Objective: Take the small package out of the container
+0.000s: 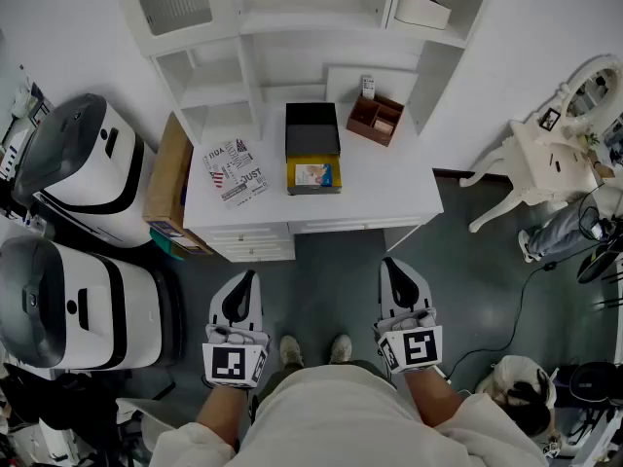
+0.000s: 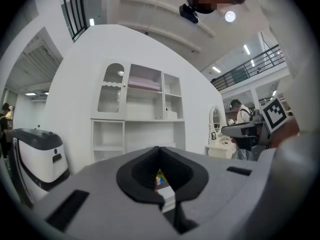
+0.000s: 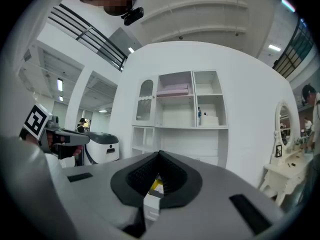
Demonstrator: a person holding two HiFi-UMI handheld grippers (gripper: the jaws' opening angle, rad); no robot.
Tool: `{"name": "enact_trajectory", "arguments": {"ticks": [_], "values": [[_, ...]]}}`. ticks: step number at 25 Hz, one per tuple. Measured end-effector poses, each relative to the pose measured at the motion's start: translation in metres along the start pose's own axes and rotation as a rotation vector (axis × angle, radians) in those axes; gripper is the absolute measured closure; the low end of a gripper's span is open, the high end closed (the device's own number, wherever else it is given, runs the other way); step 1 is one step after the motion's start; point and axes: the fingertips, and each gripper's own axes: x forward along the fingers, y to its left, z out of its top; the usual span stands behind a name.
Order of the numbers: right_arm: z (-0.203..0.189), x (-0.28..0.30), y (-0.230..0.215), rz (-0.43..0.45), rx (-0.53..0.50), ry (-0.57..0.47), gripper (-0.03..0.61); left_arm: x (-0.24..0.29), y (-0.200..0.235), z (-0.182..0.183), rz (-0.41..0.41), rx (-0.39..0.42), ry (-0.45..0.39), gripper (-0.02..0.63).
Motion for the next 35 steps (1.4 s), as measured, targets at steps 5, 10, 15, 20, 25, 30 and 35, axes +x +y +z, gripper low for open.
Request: {"name": "enact_trajectory", "arguments": {"ticks": [5,10,15,20,25,30,35], "values": [[0.0,-0.002,-0.006,-0.005,0.0,0.002,0.551,0.003,-0.005,0.002,-0.002,0.001,-0.006,0.606],[0.0,-0.003,-0.009,-0.005,0.001,0.001,0.55,0.005,-0.007,0.003,-0.004,0.003,-0.005,0.606],[0.0,-0.003,-0.009,0.001,0.003,-0.001,0.549,0.006,-0.01,0.004,-0.009,0.009,-0.008,0.606],[-0.002,-0.005,-0.014,0.009,0.024,-0.012,0.55,0.007,-0.014,0.003,-0.001,0.006,-0.004,0.606],[0.003,-0.002,-0.02,0.047,0.123,-0.075,0.187,0.008,-0.016,0.007,-0.005,-0.04,-0.039,0.173],[0.01,-0.006,-0.027,0.037,0.081,-0.119,0.117,0.007,-0.011,0.007,0.029,-0.059,-0.056,0.132],[0.004,-0.008,-0.028,0.061,0.065,-0.097,0.117,0.013,-0.016,0.009,0.041,-0.058,-0.053,0.132]]}}
